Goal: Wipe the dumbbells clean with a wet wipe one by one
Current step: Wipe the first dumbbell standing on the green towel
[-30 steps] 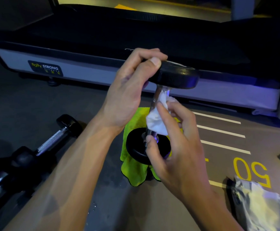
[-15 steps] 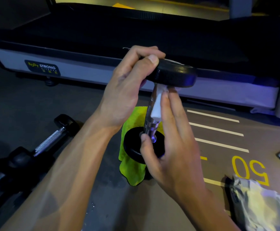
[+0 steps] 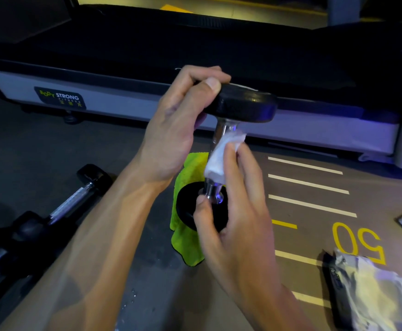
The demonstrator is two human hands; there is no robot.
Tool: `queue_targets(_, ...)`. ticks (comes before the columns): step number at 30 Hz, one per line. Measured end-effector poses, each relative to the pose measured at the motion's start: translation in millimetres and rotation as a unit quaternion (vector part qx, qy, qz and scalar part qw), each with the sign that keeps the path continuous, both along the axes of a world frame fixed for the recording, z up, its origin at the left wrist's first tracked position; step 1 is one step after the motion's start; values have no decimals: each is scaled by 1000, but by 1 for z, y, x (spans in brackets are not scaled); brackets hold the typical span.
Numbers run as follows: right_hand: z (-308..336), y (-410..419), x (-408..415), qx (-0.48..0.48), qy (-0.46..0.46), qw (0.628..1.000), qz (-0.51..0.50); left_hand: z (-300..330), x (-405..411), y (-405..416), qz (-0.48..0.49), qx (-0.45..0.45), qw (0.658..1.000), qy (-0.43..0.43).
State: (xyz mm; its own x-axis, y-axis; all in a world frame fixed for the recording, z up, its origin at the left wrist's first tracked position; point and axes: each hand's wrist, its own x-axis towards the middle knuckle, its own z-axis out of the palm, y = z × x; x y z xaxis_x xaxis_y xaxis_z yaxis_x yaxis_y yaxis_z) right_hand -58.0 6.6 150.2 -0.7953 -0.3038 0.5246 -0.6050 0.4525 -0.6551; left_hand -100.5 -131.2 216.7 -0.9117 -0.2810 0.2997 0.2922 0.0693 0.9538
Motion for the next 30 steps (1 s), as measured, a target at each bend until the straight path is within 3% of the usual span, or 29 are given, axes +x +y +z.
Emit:
queue_targets(6,-29,20,15,75,-66,995,-6,0,-1,2,-6,13,1000,1)
queue_targets(13,-20,24,-1,2,-118,993,16,-2,-1,-1,-12,11,1000,10)
queue_targets(18,-28,33,-8,41,-154,987,32,-8,6,-2,-31,-27,997,59)
queue_targets(23,-27,30,-36,-33,-244,963,111,-14,13,4,-34,-44,996,63)
queue_targets(30,-32,32,-46,-153,-293,925,189,-12,14,14,14,-16,994,105)
